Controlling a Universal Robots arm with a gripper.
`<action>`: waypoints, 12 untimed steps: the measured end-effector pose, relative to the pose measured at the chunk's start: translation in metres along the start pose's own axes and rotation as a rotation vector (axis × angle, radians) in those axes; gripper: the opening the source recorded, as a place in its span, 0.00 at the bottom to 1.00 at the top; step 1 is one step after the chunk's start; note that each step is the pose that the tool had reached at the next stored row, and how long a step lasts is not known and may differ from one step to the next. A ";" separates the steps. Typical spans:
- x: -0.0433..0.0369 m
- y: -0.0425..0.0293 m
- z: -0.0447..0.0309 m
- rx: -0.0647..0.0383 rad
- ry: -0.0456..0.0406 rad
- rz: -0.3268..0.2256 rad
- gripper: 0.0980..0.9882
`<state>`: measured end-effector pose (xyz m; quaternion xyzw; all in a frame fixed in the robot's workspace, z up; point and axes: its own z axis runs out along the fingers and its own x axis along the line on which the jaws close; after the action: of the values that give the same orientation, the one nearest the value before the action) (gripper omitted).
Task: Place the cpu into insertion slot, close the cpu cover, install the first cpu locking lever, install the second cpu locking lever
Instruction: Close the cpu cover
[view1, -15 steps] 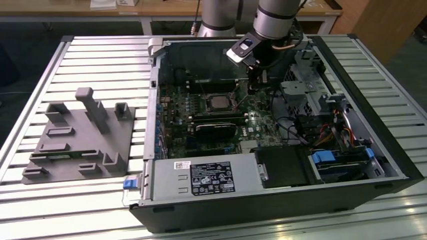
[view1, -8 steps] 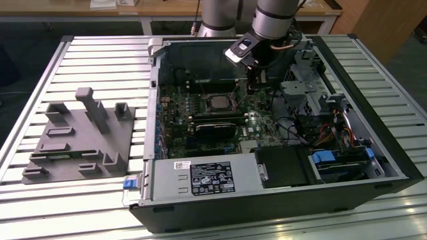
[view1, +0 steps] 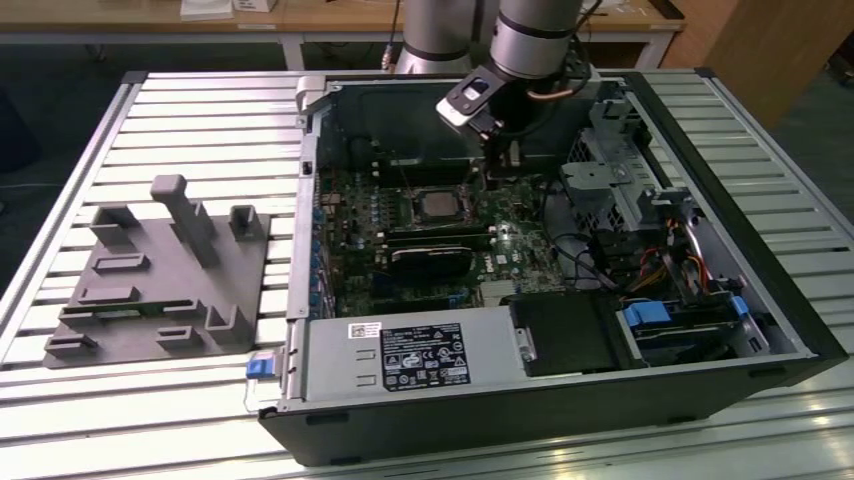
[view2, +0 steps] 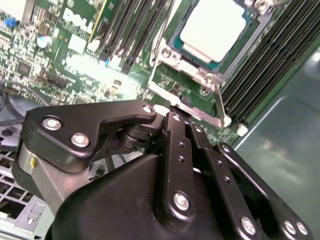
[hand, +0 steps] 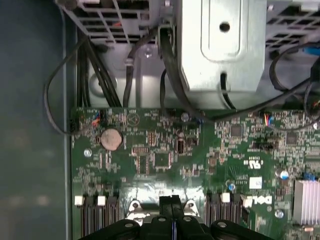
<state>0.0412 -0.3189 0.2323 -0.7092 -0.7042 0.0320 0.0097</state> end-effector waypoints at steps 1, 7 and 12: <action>0.0000 -0.0023 0.0002 -0.001 0.0001 0.000 0.01; -0.0002 -0.0179 0.0010 -0.014 0.0000 0.000 0.01; -0.0002 -0.0283 0.0017 -0.021 0.0002 0.001 0.01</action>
<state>0.0129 -0.3189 0.2323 -0.7095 -0.7043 0.0245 0.0023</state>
